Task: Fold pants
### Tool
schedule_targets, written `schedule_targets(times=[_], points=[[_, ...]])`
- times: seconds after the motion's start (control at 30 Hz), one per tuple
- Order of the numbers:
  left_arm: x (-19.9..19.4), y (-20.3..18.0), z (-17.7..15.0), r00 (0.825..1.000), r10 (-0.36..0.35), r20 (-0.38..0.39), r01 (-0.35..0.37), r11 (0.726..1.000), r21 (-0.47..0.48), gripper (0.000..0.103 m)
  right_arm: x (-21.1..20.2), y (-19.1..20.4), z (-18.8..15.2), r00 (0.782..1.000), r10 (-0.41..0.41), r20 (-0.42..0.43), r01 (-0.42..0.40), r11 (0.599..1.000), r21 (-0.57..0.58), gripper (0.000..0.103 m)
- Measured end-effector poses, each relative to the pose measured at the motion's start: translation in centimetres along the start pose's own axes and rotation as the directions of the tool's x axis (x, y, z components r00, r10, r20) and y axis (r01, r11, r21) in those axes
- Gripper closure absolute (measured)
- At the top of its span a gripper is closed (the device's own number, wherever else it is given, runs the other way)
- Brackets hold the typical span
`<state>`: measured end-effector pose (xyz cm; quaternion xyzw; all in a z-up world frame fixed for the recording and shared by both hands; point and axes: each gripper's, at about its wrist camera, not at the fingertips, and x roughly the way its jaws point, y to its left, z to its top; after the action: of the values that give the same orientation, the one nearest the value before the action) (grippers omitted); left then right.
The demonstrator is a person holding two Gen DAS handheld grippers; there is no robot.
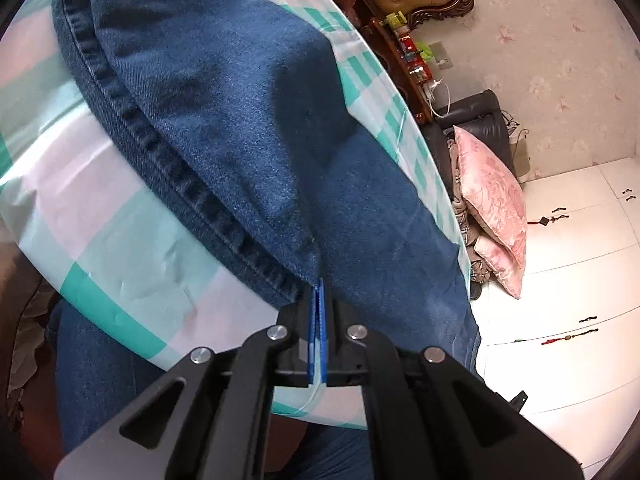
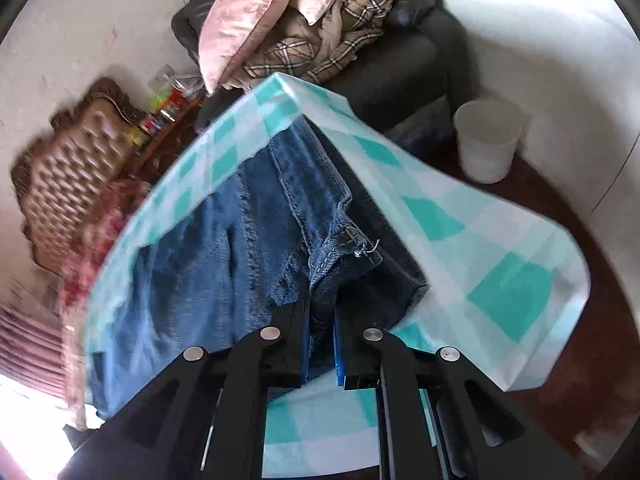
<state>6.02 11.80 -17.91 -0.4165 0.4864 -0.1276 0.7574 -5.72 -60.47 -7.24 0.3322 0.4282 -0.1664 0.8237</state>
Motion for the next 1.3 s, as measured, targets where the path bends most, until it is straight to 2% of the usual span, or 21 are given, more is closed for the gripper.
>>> schedule_targets(times=[0.07, 0.1, 0.2, 0.37, 0.4, 0.5, 0.57, 0.6, 0.67, 0.73, 0.8, 0.87, 0.93, 1.0, 1.07, 1.13, 1.17, 1.23, 1.3], points=[[0.5, 0.4, -0.1, 1.0, -0.003, -0.01, 0.003, 1.0, -0.016, 0.102, 1.3, -0.9, 0.0, 0.999, -0.037, -0.031, 0.038, 0.999, 0.034, 0.094], [0.4, 0.5, -0.1, 1.0, -0.015, -0.006, 0.015, 1.0, -0.016, 0.102, 1.1, -0.8, -0.3, 0.998, -0.057, -0.017, 0.057, 0.998, 0.022, 0.095], [0.0, 1.1, 0.2, 0.999, -0.034, 0.011, 0.034, 0.999, -0.025, 0.093, 1.6, -0.1, -1.1, 0.992, -0.127, 0.002, 0.127, 0.991, -0.035, 0.095], [-3.2, 4.5, 3.0, 0.993, -0.041, 0.109, 0.053, 0.992, -0.114, 0.091, 2.2, -0.1, -0.9, 0.99, -0.144, -0.002, 0.144, 0.989, -0.027, 0.095], [-4.4, 5.4, 3.7, 0.989, -0.036, 0.145, 0.055, 0.99, -0.132, 0.089, 2.3, 0.0, -0.9, 0.989, -0.148, 0.0, 0.148, 0.989, -0.03, 0.095], [-8.9, 8.5, 7.1, 0.958, 0.013, 0.286, 0.048, 0.978, -0.203, 0.084, 2.3, 0.2, -1.1, 0.986, -0.164, -0.001, 0.164, 0.986, -0.036, 0.094], [-10.9, 10.6, 9.8, 0.944, 0.029, 0.329, 0.059, 0.965, -0.255, 0.084, 2.1, 0.4, -1.2, 0.985, -0.173, -0.001, 0.173, 0.984, -0.039, 0.094], [-11.3, 11.1, 10.9, 0.943, 0.033, 0.332, 0.062, 0.961, -0.27, 0.082, 2.1, 0.5, -1.2, 0.984, -0.177, -0.001, 0.177, 0.984, -0.039, 0.094], [-11.4, 11.9, 13.1, 0.948, 0.078, 0.309, 0.016, 0.957, -0.29, 0.079, 2.1, 0.5, -1.2, 0.984, -0.18, -0.003, 0.18, 0.983, -0.034, 0.094], [-11.3, 12.2, 14.2, 0.951, 0.103, 0.29, -0.012, 0.954, -0.301, 0.079, 2.1, 0.5, -1.2, 0.984, -0.178, -0.006, 0.178, 0.984, -0.029, 0.094], [-10.8, 12.1, 14.8, 0.953, 0.171, 0.249, -0.086, 0.943, -0.32, 0.076, 2.1, 0.5, -1.1, 0.984, -0.177, -0.011, 0.177, 0.984, -0.028, 0.094], [-10.9, 12.3, 14.9, 0.955, 0.177, 0.239, -0.09, 0.939, -0.332, 0.074, 2.1, 0.7, -1.1, 0.983, -0.184, -0.015, 0.184, 0.982, -0.033, 0.094], [-10.8, 12.3, 15.2, 0.952, 0.197, 0.234, -0.119, 0.944, -0.309, 0.075, 2.2, 0.9, -1.0, 0.981, -0.193, -0.017, 0.192, 0.981, -0.04, 0.094], [-10.5, 12.2, 15.7, 0.96, 0.187, 0.208, -0.118, 0.945, -0.304, 0.103, 2.1, 1.1, -0.9, 0.981, -0.191, -0.02, 0.19, 0.981, -0.032, 0.094], [-11.4, 11.0, 15.3, 0.967, 0.114, 0.23, -0.035, 0.946, -0.323, 0.103, 1.6, 1.4, -0.6, 0.985, -0.173, -0.014, 0.172, 0.985, -0.02, 0.094], [-13.2, 9.3, 13.7, 0.961, 0.007, 0.277, 0.091, 0.935, -0.342, 0.102, 0.2, 2.1, -0.2, 0.988, -0.151, 0.019, 0.151, 0.988, -0.033, 0.094], [-13.7, 9.2, 12.8, 0.958, -0.007, 0.288, 0.114, 0.927, -0.357, 0.102, -0.3, 2.2, -0.1, 0.99, -0.137, 0.029, 0.138, 0.99, -0.03, 0.094], [-13.5, 10.1, 11.5, 0.958, 0.013, 0.286, 0.109, 0.907, -0.407, 0.102, -1.4, 2.4, 0.5, 0.995, -0.092, 0.047, 0.093, 0.996, -0.012, 0.094], [-12.8, 12.1, 11.1, 0.961, 0.074, 0.267, 0.06, 0.886, -0.46, 0.102, -2.2, 2.5, 1.1, 0.996, -0.061, 0.059, 0.061, 0.998, -0.002, 0.094]])
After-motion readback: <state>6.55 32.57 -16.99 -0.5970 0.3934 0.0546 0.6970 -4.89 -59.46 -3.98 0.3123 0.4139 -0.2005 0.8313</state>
